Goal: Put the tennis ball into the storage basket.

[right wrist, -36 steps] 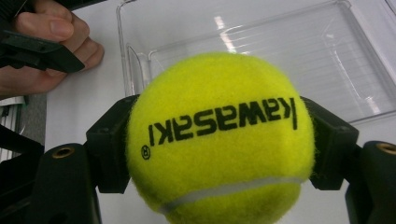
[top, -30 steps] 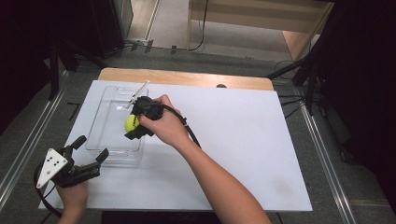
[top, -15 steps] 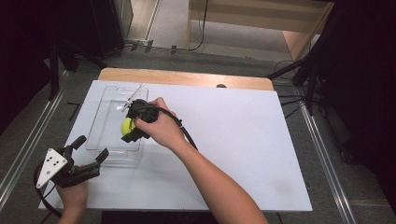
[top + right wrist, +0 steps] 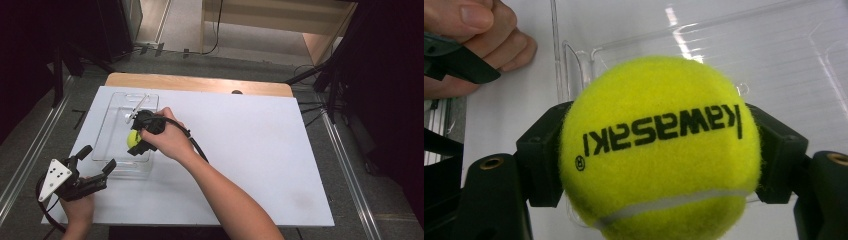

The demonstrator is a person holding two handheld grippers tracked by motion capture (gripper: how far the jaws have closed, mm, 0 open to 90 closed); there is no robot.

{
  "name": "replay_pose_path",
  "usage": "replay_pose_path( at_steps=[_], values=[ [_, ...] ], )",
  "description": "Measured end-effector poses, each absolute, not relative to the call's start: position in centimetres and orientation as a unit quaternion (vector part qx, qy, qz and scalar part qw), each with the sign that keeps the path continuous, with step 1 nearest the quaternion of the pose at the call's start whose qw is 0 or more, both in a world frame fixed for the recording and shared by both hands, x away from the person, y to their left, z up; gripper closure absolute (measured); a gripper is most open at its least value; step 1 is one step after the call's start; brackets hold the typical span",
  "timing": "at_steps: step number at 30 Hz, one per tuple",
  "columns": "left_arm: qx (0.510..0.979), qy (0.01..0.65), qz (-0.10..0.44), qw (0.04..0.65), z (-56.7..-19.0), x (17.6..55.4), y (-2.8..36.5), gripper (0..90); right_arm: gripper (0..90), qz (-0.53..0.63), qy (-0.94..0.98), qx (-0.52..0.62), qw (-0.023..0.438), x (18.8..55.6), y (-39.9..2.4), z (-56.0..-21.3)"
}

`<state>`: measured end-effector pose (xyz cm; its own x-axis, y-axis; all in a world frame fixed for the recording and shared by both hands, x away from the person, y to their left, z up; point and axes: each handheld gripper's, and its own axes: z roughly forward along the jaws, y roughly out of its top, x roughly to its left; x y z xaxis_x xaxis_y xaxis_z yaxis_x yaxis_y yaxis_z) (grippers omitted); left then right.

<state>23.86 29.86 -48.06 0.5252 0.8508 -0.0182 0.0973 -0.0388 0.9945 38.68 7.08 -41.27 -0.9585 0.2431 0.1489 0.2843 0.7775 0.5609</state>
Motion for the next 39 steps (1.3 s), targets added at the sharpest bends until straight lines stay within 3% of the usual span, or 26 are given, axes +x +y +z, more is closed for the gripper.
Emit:
replay_pose_path(
  at_steps=[39],
  values=[
    [0.646,0.366,0.320,0.589,-48.0,23.9,29.9,11.1,23.2,-0.276,-0.951,-0.139,0.032,39.0,8.4,-44.1]
  ],
)
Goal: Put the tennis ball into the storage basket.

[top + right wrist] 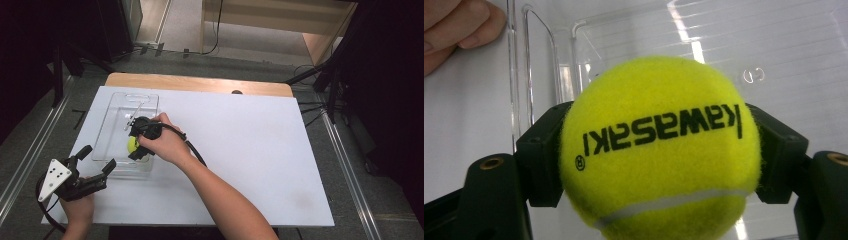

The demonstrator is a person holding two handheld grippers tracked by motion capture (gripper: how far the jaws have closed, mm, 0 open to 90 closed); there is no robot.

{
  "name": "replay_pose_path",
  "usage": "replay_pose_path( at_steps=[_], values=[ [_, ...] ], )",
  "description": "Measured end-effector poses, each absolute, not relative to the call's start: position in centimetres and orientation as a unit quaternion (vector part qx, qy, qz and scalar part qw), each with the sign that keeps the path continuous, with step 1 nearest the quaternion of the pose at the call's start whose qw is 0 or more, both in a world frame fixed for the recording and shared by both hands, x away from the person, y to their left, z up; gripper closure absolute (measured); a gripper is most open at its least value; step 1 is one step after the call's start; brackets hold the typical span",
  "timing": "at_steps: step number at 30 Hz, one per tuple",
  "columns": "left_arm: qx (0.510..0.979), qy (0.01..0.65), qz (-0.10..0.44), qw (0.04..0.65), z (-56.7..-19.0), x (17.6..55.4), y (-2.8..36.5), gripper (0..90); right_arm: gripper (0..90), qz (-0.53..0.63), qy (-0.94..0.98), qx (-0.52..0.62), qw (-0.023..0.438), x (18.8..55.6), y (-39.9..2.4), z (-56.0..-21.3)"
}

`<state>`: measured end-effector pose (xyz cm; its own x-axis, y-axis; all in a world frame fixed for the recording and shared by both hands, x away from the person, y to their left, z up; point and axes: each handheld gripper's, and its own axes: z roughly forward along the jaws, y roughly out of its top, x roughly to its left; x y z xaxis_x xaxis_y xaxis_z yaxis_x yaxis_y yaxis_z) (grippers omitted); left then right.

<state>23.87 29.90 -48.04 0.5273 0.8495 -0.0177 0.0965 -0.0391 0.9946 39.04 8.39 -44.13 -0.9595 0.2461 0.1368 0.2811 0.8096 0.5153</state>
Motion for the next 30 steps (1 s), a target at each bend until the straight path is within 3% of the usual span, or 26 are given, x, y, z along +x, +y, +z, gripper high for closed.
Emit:
replay_pose_path(
  at_steps=[9,12,30],
  values=[
    [0.645,0.367,0.320,0.589,-48.0,23.9,29.9,11.1,22.2,-0.265,-0.954,-0.135,0.028,39.0,8.6,-44.4],
    [0.645,0.367,0.320,0.588,-48.0,23.9,29.9,11.1,16.8,-0.267,-0.953,-0.137,0.033,38.9,8.5,-44.4],
    [0.646,0.368,0.319,0.587,-48.1,23.9,29.9,11.1,10.7,-0.299,-0.944,-0.137,0.009,38.7,6.3,-42.2]
  ],
)
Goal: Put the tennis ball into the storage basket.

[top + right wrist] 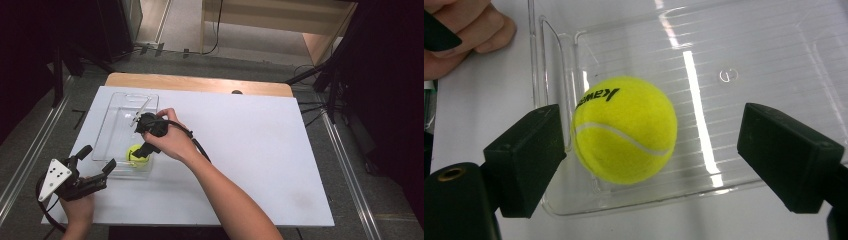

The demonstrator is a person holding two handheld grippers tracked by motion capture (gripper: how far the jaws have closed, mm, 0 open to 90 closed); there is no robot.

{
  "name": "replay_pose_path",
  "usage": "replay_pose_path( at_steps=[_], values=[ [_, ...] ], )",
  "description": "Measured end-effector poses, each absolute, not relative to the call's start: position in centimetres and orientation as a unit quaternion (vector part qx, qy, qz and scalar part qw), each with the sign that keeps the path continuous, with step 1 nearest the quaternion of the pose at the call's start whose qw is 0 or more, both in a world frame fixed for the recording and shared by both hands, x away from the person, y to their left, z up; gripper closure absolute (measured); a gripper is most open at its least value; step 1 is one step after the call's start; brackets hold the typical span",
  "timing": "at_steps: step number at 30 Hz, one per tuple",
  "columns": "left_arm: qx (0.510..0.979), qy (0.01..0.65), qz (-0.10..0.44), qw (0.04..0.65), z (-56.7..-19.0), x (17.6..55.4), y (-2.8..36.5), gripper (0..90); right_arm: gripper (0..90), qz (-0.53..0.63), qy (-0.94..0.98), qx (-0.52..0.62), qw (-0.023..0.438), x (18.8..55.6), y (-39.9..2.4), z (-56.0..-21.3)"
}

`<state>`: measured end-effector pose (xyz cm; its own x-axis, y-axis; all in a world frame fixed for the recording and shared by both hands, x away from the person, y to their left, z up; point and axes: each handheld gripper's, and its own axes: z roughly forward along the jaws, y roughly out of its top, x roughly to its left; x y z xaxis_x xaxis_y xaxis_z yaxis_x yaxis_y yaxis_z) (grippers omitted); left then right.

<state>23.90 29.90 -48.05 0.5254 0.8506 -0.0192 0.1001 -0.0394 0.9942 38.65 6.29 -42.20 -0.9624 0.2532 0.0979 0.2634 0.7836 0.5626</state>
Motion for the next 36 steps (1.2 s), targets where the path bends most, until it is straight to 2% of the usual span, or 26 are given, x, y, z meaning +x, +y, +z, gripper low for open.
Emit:
replay_pose_path(
  at_steps=[12,15,36],
  values=[
    [0.645,0.369,0.319,0.587,-48.1,23.9,29.9,11.0,8.6,-0.315,-0.937,-0.154,0.002,38.2,4.2,-41.5],
    [0.645,0.370,0.319,0.588,-48.1,23.9,29.9,11.1,0.7,-0.313,-0.936,-0.161,0.004,38.1,3.6,-41.7],
    [0.646,0.369,0.319,0.587,-48.1,23.9,29.8,11.1,0.0,-0.334,-0.922,-0.196,-0.016,37.5,-0.3,-41.9]
  ],
)
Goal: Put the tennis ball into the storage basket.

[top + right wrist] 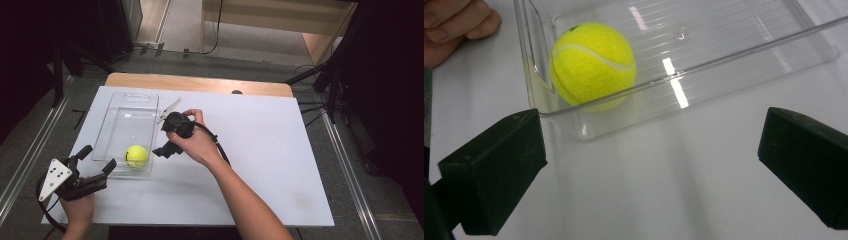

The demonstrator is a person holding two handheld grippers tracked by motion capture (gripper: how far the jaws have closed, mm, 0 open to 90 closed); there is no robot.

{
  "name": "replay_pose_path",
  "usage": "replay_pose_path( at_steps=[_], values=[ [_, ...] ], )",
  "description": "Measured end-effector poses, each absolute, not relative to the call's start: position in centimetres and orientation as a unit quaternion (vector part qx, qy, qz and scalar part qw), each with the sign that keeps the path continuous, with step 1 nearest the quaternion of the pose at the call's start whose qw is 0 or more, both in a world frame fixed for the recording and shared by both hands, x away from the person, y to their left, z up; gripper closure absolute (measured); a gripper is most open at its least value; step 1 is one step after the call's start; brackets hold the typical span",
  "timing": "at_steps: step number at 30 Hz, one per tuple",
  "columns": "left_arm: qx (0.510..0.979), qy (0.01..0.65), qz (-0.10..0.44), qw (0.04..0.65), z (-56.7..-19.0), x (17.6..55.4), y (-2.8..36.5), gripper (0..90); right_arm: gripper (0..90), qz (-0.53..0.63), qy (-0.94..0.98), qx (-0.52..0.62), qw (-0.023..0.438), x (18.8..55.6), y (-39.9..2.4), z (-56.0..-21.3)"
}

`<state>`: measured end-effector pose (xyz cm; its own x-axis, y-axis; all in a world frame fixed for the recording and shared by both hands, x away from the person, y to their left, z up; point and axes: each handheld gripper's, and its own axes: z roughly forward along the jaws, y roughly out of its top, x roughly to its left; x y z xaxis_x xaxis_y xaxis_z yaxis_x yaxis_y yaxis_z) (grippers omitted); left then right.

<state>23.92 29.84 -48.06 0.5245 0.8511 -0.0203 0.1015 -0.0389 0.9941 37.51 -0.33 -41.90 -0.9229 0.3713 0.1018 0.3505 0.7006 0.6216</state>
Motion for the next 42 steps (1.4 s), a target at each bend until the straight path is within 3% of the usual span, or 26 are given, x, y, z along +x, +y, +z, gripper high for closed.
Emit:
replay_pose_path(
  at_steps=[42],
  values=[
    [0.648,0.368,0.321,0.585,-48.1,23.9,29.7,11.1,0.0,0.378,0.882,0.275,0.053,35.1,-10.2,-42.7]
  ],
)
